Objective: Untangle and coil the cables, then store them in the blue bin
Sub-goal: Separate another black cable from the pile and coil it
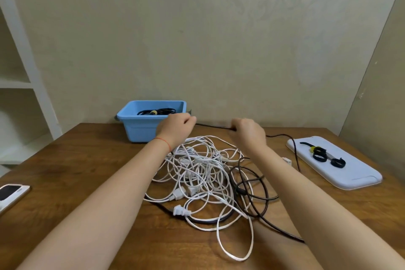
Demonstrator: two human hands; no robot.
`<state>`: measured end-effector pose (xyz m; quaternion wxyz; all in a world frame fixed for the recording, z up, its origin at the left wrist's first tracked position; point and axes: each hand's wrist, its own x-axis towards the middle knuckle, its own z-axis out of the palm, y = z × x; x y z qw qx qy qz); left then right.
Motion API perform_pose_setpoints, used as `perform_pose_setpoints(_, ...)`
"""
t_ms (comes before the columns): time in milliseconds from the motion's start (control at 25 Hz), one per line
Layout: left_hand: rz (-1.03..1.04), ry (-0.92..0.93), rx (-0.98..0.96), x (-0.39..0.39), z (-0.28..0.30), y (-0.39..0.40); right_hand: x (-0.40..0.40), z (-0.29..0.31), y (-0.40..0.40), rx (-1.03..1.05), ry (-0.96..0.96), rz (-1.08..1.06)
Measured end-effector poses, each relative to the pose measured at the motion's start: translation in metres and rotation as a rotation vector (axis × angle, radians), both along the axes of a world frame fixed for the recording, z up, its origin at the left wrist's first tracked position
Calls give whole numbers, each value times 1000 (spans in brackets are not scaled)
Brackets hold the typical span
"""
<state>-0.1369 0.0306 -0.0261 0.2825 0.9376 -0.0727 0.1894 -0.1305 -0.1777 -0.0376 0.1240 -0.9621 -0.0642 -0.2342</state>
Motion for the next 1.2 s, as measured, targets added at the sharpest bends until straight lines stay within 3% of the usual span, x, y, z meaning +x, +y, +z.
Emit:
perform_pose_setpoints(120, -62, -34, 134, -6, 2, -41, -12, -1, 37, 70, -32, 180)
perform_pose_setpoints(320, -55, 44, -138, 4, -12, -5, 10, 8, -14, 165, 42, -256)
perform_pose_setpoints(400, -5, 75, -164, 6, -16, 7, 16, 4, -28, 149, 64, -294)
perform_pose_setpoints(520, -27, 70, -43, 8, -12, -15, 11, 0, -2, -6, 54, -65)
perform_pose_setpoints(600, -95, 33, 54, 7, -4, -39, 3, -2, 25, 28, 47, 89)
perform_pose_setpoints(680, -160, 12, -8, 5, 1, -51, 1, 4, 39, 185, 69, 87)
perform_pose_setpoints(800, -168, 69, -269, 8, -8, -30, 18, 22, 20, 678, 103, -12)
perform_pose_setpoints(880, -82, 153, -240, 10, -31, -6, 30, 34, -4, 1022, 49, -84)
perform_pose_setpoints(920, -35, 185, -223, 11, -40, 4, 33, 35, -12, 1047, 48, -108)
perform_pose_setpoints(1080, 69, 74, -372, 21, -19, 9, 30, 20, -7, 687, 269, -135)
perform_pose_setpoints(1200, 33, -85, -231, 23, 20, 0, 26, 15, 3, 557, 280, -126)
